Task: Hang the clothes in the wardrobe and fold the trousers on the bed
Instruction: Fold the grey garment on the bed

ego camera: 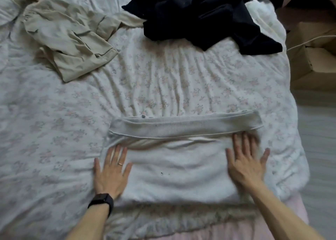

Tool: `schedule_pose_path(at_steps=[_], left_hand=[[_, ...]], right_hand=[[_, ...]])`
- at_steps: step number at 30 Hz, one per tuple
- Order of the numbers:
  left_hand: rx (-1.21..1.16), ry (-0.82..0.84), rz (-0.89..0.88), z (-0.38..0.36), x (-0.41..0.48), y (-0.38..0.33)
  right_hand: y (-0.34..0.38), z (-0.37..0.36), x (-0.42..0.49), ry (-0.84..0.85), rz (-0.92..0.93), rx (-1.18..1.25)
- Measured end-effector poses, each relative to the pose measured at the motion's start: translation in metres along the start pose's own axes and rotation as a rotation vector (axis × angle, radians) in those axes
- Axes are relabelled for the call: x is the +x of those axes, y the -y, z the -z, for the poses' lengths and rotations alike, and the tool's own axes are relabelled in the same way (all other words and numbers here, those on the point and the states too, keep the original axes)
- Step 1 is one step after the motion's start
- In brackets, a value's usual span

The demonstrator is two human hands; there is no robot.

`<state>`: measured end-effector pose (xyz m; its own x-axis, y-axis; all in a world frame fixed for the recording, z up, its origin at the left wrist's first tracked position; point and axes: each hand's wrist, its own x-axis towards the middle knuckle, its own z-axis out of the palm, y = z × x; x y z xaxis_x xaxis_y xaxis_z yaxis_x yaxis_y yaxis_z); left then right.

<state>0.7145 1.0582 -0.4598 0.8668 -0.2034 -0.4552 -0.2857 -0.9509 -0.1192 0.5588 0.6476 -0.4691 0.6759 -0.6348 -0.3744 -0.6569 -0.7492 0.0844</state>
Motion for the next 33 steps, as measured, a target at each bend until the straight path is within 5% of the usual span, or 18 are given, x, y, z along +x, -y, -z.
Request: schedule_pose_path(at_steps=[4,7,10,20,24,28,33], left_hand=[[-0.105,-0.085,-0.147,0.017,-0.001,-0.047],[-0.154,-0.151,-0.334,0.025,0.008,-0.098],[-0.115,-0.123,-0.301,0.022,0.039,-0.108],[-0.076,-0.13,-0.021,0.02,0.117,-0.028],[-0.26,-0.164,-0.126,0.019,0.064,-0.07],[-0.376,-0.032,-0.192,-0.006,-0.023,-0.127],[-0.385,0.05,-0.063,-0.017,-0.061,-0.146]], right_hand=[[0.033,0.017,-0.02,-0.09,0.016,0.125],[0.084,0.027,-0.032,-0.145,0.286,0.158],[0.104,0.016,-0.017,-0.104,0.455,0.07],[0.017,0.044,0.08,0.074,-0.036,0.007],[0.032,0.043,0.021,-0.175,0.118,0.156],[0.032,-0.008,-0.068,-0.135,0.404,0.139],[-0.049,-0.035,-0.1,0.051,0.056,0.065]])
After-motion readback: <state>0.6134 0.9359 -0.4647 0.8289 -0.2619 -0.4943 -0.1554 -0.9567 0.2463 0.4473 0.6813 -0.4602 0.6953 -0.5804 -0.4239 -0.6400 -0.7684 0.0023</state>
